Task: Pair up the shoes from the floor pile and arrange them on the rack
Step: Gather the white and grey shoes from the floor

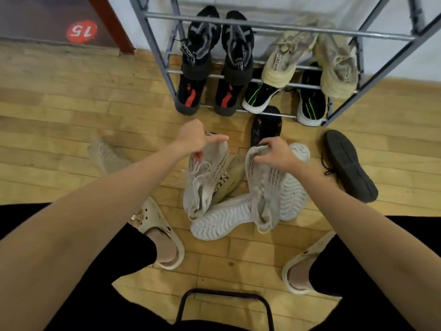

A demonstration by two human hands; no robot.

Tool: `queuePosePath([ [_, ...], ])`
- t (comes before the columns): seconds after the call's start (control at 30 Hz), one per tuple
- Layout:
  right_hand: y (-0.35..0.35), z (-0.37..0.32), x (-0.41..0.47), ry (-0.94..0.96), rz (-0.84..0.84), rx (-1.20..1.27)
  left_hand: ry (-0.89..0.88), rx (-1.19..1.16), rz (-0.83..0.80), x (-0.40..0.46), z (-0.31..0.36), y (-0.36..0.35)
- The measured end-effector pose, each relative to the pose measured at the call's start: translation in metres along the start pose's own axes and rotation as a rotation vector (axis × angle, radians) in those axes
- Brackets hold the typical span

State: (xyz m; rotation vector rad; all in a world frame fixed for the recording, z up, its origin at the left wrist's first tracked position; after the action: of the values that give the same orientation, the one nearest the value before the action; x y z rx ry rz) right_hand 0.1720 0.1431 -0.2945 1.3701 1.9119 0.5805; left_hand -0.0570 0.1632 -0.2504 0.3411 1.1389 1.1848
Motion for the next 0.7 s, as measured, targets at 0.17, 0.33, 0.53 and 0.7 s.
queuePosePath([
  [0.17, -0.02, 0.021, 0.017, -0.11, 0.081, 0.047, 0.102, -0.095, -0.048, 0.04, -0.008, -0.039],
  [0.33, -0.036, 0.03, 0.013, -0.118, 0.021, 0.011, -0.01, -0.158, -0.189, 0.044, -0.011, -0.074],
  [0.53, -0.085, 0.049, -0.031, -0.089, -0.276, -0.271, -0.008, 0.133, -0.13, 0.018, -0.071, -0.102],
  [0.7, -0.087, 0.05, -0.058, -0.195, -0.169, -0.236, 0.177, 0.167, 0.003, -0.007, -0.119, -0.102],
])
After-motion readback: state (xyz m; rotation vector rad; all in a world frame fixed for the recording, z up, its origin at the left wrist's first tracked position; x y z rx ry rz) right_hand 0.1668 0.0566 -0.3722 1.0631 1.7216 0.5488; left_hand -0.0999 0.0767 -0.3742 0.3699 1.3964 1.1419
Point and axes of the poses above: each hand's wrist, its own x-axis towards the middle knuckle, its own y-axis out of the back of the hand, z = x × y, the point moved 6 cm from there along x, towards the middle knuckle, and after that the axes turned 4 degrees about y, right-handed, at the moved point
